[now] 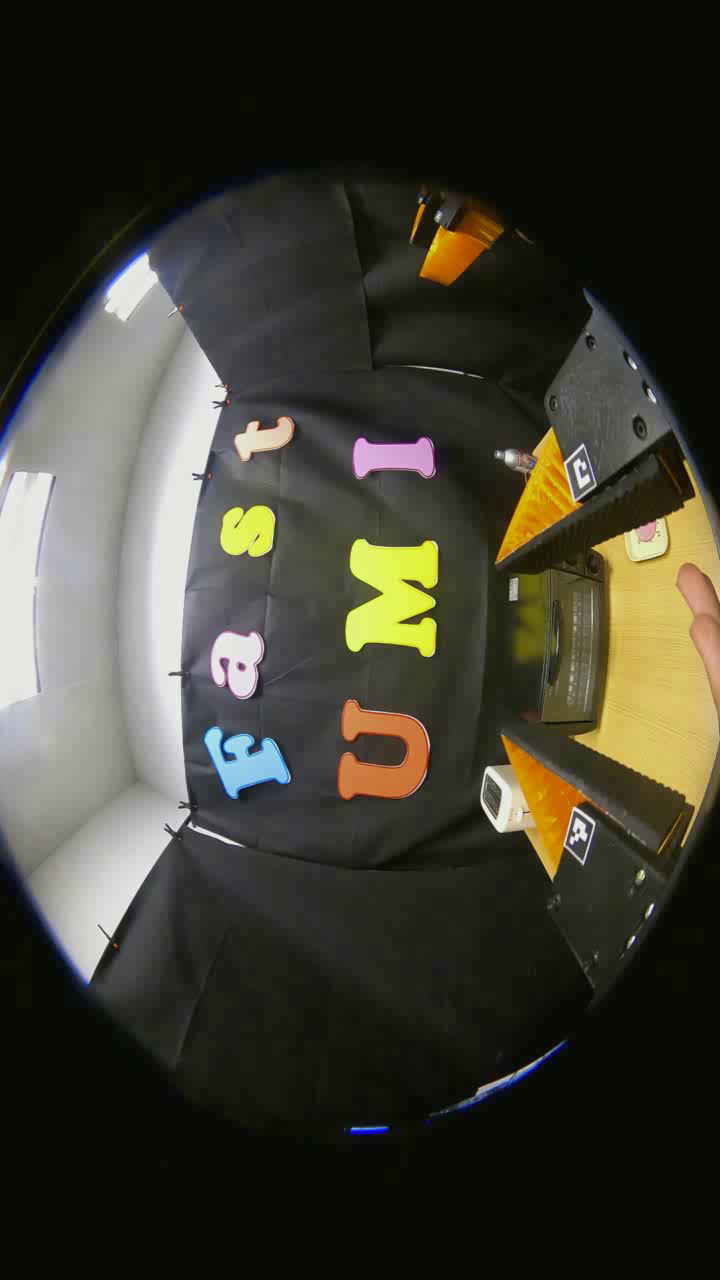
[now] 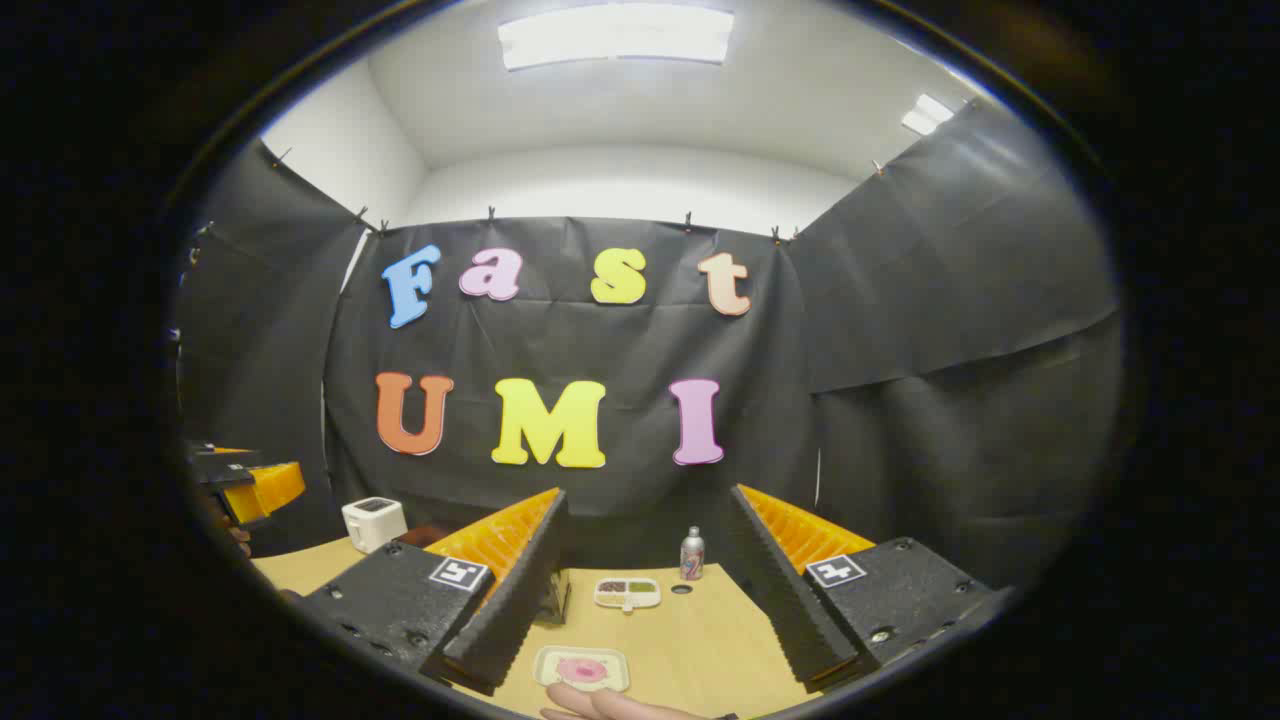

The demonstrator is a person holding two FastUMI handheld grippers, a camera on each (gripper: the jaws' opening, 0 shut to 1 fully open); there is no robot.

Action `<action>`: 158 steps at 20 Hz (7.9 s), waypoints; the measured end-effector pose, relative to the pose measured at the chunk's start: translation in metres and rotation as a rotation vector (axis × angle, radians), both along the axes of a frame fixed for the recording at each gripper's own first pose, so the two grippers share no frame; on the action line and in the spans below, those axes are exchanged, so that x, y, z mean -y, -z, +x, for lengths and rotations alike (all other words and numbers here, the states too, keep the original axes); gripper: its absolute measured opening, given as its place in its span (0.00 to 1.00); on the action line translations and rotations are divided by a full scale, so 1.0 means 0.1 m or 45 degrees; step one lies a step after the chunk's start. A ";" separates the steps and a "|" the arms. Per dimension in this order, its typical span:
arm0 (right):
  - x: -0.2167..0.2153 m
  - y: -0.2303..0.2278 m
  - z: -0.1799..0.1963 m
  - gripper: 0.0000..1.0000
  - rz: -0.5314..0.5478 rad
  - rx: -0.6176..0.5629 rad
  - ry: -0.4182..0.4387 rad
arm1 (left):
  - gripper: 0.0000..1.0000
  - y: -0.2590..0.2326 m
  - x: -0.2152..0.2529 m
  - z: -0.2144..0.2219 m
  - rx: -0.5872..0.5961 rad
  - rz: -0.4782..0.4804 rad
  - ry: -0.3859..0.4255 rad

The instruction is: Open the electric oven with the left hand, put the food in, and close the electric oven.

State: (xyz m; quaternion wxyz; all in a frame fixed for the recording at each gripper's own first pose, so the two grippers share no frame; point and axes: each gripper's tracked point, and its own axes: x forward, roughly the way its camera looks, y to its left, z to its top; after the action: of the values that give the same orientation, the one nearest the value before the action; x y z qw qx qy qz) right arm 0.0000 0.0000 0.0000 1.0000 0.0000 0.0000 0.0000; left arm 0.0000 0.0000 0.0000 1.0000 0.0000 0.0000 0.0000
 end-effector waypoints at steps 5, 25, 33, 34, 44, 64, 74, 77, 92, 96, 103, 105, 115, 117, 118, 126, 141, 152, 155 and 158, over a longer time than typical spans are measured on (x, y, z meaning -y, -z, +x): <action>0.04 0.09 0.09 0.96 0.030 -0.024 0.000 | 0.95 0.01 0.03 0.02 -0.003 0.002 0.004; 0.57 0.53 0.56 0.96 0.039 -0.039 0.057 | 0.95 0.64 0.39 1.50 -0.032 0.067 0.128; 0.70 0.50 0.64 0.96 -0.002 0.030 0.019 | 0.95 1.66 0.39 2.58 -0.227 0.080 0.098; 0.73 0.49 0.64 0.96 -0.007 0.040 0.021 | 0.95 1.84 0.39 2.67 -0.278 0.067 0.098; 0.76 0.55 0.60 0.96 0.010 0.046 -0.031 | 0.96 2.61 0.23 2.99 -0.531 0.113 0.050; 0.40 0.62 0.32 0.96 0.037 -0.046 -0.082 | 0.95 2.74 0.20 2.26 -0.532 0.114 0.094; 0.38 0.62 0.25 0.96 0.020 -0.036 -0.054 | 0.95 3.13 0.15 1.65 -0.558 0.085 0.085; 0.34 0.67 0.23 0.96 0.015 -0.047 -0.059 | 0.95 3.36 0.14 1.46 -0.584 0.078 0.083; 0.35 1.23 0.60 0.96 -0.023 -0.236 -0.068 | 0.94 3.87 -0.01 1.06 -0.673 -0.004 0.064; 0.27 1.83 0.89 1.00 -0.071 -0.496 -0.122 | 0.91 3.25 0.06 0.94 -0.487 0.011 0.091; -0.04 3.44 1.19 0.97 -0.001 -1.238 -0.309 | 0.94 2.10 -0.04 0.63 -0.196 -0.017 0.039; -0.11 3.91 1.21 0.97 0.052 -1.451 -0.323 | 0.94 1.82 -0.09 0.56 -0.129 -0.038 0.011; -0.36 4.82 1.14 0.70 0.291 -2.046 -0.373 | 0.95 1.39 -0.35 0.38 -0.057 0.053 -0.085; -0.40 4.85 1.12 0.45 0.323 -2.086 -0.400 | 0.95 1.43 -0.34 0.39 -0.078 0.039 -0.080; -0.42 4.88 1.08 0.38 0.354 -2.123 -0.406 | 0.95 1.46 -0.35 0.38 -0.089 0.028 -0.085; -0.32 4.92 1.09 0.02 0.579 -2.129 -0.495 | 0.95 1.64 -0.40 0.34 -0.181 0.002 -0.107; -0.10 4.43 0.85 0.04 0.745 -1.940 -0.506 | 0.95 1.60 -0.29 0.18 -0.200 -0.020 -0.066; -1.20 3.66 0.85 0.01 0.692 -1.842 -0.650 | 0.95 1.48 -0.70 -0.13 -0.122 0.055 -0.083; -1.69 3.64 0.88 0.04 0.726 -1.864 -0.665 | 0.95 1.45 -0.89 -0.17 -0.084 0.061 -0.111; -2.19 3.75 0.95 0.01 0.726 -1.882 -0.670 | 0.95 1.54 -1.08 -0.15 -0.099 0.080 -0.143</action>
State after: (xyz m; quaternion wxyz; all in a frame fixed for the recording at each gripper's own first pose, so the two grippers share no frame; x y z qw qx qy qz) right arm 0.0950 0.2194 -0.3748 0.6714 0.2531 0.6561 0.2337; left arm -0.0152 0.1084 -0.1539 0.9972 0.0313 0.0387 0.0563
